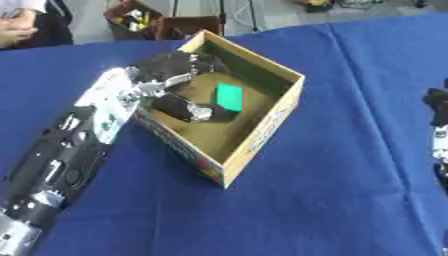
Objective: Pick up objects on the table and place them in the box.
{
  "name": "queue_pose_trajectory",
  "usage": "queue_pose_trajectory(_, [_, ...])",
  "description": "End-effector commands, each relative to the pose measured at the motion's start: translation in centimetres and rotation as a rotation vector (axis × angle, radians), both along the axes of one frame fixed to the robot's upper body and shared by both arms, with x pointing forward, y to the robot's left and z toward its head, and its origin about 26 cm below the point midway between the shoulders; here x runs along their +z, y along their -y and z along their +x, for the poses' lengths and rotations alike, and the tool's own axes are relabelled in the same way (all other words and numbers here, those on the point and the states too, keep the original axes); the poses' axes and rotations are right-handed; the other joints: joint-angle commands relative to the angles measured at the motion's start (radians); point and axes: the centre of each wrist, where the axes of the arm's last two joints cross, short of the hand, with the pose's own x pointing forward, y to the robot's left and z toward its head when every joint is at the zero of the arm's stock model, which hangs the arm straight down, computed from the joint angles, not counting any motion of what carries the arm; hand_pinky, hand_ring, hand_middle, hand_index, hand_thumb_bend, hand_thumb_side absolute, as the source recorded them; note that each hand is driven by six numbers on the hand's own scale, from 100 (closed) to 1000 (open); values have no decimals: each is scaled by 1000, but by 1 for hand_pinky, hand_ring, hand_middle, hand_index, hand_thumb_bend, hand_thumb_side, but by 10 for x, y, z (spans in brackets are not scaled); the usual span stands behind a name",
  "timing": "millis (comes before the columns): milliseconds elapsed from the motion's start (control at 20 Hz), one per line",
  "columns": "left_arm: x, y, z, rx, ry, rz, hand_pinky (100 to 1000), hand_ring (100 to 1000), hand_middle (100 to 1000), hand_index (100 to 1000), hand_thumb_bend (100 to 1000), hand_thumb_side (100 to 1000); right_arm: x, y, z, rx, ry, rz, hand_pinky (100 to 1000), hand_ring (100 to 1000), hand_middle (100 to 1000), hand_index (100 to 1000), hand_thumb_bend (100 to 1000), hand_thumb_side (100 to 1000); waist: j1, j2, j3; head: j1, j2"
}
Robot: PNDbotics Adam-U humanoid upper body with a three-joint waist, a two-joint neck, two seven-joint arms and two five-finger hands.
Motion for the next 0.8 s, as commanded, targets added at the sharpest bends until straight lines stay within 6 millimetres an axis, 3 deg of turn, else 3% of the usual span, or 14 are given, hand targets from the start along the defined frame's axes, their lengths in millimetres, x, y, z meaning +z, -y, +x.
queue_pose_trajectory(50, [16,-3,-4,17,71,33,901,897,925,1000,579,877,6,0,-2,1,23,-13,863,827,618,815,100,578,-8,-24,1,0,-1])
queue_pose_trajectory(150, [20,-5,-5,27,94,25,908,901,927,1000,579,887,5,0,-3,1,19,-12,863,828,618,815,100,579,-9,-26,2,0,-1])
queue_pose_trajectory(250, [29,-9,-10,16,137,-36,868,864,875,990,536,877,4,1,-3,-2,15,-13,863,827,619,816,100,578,-10,-30,5,-4,4])
queue_pose_trajectory(400, [50,-23,-24,-22,219,-236,809,806,818,959,494,884,3,3,-4,-14,11,-13,862,827,619,815,100,577,-10,-39,17,-18,15])
queue_pose_trajectory(450, [58,-30,-30,-42,233,-325,776,775,786,935,424,934,2,4,-4,-18,10,-14,862,827,619,815,100,576,-9,-43,23,-24,20])
queue_pose_trajectory(700, [86,-66,-75,-164,213,-759,723,727,739,916,252,967,3,10,-5,-39,14,-15,860,826,620,815,100,571,-9,-61,61,-54,54])
queue_pose_trajectory(800, [88,-85,-95,-195,160,-885,709,714,727,912,235,964,3,12,-6,-46,20,-15,859,826,621,814,100,571,-12,-67,75,-63,65])
